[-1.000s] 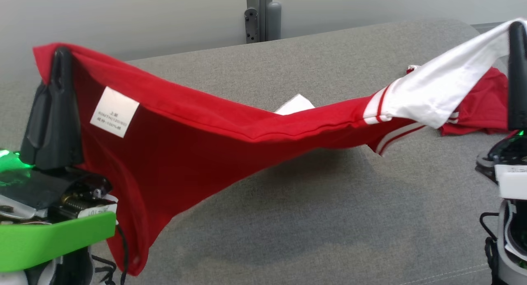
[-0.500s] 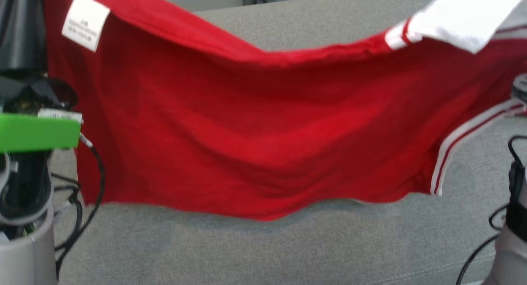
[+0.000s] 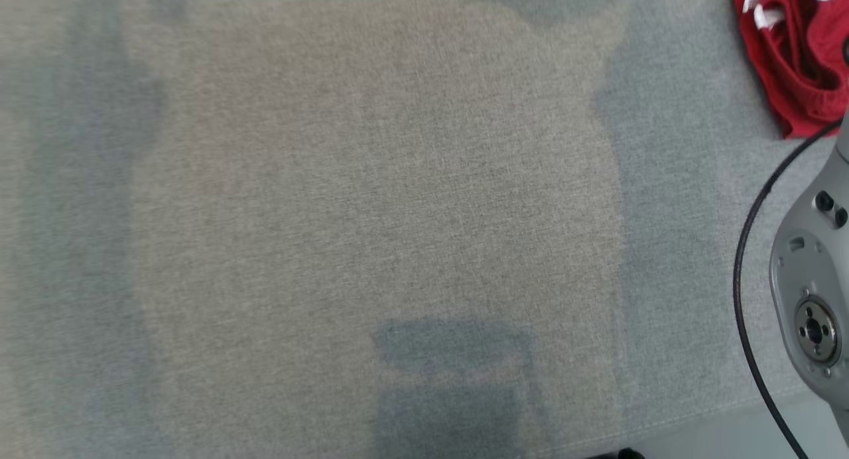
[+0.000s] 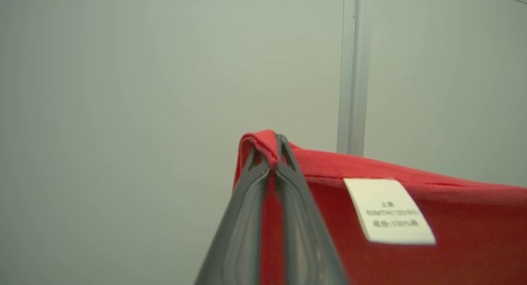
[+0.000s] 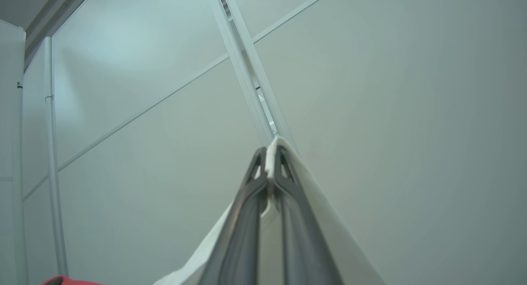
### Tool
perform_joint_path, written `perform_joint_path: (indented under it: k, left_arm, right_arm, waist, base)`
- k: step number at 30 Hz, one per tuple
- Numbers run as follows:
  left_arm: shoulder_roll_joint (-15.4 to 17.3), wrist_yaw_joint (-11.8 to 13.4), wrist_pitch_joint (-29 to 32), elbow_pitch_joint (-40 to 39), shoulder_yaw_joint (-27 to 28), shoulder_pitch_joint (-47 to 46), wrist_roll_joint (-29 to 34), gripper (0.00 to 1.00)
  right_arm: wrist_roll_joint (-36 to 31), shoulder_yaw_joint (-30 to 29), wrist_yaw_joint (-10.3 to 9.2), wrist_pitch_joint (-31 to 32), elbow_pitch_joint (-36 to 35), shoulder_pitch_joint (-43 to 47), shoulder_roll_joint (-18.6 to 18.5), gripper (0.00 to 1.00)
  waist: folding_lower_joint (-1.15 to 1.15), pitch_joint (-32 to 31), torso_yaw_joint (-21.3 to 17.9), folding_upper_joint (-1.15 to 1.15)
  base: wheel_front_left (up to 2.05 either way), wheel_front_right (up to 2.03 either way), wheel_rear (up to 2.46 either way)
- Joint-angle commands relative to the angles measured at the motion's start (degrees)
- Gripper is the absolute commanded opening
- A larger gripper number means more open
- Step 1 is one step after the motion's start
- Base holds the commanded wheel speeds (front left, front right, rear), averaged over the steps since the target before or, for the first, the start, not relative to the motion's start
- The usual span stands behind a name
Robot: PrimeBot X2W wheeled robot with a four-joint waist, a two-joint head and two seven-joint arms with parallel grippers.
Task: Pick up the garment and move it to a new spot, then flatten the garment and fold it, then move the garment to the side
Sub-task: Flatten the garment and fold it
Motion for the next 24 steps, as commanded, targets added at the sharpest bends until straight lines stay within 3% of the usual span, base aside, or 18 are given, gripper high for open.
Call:
perform_joint_path:
  k: [1,6,12,18,24]
  left_arm:
    - [0.9,-0.8,-2.7,2.7,0.1,-2.9,1.4,0.00]
    - [2.4,-2.9,-11.2,11.9,0.7,-6.6,2.6,0.00]
    - [3.8,-4.5,-19.4,21.7,3.0,-0.5,-0.1,0.00]
    - [2.6,-5.7,-21.9,22.8,2.8,3.7,-3.7,0.00]
    - [3.3,-6.0,-22.4,17.1,-0.4,9.7,-9.7,0.00]
  right_arm:
    - [1.2,0.9,0.02,-1.9,1.6,-1.1,0.0,0.00]
    - [4.6,6.5,0.01,-5.7,4.6,0.1,0.0,0.00]
    - [7.3,14.5,0.02,-8.5,5.1,6.8,0.0,0.00]
    - [7.0,17.9,0.02,-8.9,1.6,12.7,-0.2,0.00]
    - [8.5,19.0,0.01,-7.1,-4.3,20.1,-2.2,0.00]
  waist:
    - [-0.01,5.2,-3.1,0.00]
    - [-0.01,10.4,-4.4,0.00]
    - [-0.01,15.1,-3.9,0.00]
    - [-0.01,14.8,-2.4,0.00]
    - [-0.01,12.2,-0.9,0.00]
  base:
    - [0.00,0.00,0.00]
    - [0.00,0.00,0.00]
    - [0.00,0.00,0.00]
    - [0.00,0.00,0.00]
    - [0.00,0.00,0.00]
